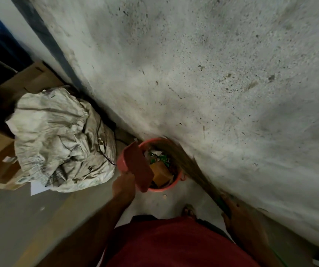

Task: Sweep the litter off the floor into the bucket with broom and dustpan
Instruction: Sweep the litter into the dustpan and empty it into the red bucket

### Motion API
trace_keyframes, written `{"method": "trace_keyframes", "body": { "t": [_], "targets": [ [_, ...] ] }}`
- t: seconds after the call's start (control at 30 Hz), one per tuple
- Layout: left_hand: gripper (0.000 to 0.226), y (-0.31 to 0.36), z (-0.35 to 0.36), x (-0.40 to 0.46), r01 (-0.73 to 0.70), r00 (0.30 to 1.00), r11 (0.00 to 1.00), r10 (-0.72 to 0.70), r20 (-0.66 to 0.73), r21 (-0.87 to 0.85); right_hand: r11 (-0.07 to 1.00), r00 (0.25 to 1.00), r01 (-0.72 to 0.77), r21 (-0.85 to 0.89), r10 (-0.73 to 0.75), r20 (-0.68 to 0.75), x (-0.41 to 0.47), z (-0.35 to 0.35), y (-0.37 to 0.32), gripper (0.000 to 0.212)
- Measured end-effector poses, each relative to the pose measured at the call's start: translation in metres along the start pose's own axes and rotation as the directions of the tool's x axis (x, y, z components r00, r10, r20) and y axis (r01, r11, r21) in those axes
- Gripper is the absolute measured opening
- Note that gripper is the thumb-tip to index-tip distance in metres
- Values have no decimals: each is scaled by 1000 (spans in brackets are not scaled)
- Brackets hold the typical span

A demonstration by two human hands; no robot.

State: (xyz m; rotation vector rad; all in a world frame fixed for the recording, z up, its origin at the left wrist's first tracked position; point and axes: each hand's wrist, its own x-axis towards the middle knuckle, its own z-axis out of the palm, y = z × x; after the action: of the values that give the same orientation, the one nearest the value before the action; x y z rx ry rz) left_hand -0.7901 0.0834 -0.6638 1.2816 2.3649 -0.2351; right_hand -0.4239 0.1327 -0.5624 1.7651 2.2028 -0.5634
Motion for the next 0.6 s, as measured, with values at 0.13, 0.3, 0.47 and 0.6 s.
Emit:
{"method": "trace_keyframes", "body": {
  "t": [0.13,0.3,0.47,0.6],
  "targets": [
    [37,-21,-1,-15,35,999,983,-34,9,-181,1000,1000,-8,18,8,0,-20,-5,-10,71],
    [47,-47,16,-13,10,997,981,6,78,-196,987,996,87,134,-90,23,-36,-14,-28,59],
    [57,-57,35,-25,15,999,960,-1,51,-280,955,986,102,277,-134,97,-29,-6,-34,55],
    [38,-25,11,-73,113,993,896,-112,27,-430,938,962,183,296,-233,144,-6,-22,-31,60]
  ]
}}
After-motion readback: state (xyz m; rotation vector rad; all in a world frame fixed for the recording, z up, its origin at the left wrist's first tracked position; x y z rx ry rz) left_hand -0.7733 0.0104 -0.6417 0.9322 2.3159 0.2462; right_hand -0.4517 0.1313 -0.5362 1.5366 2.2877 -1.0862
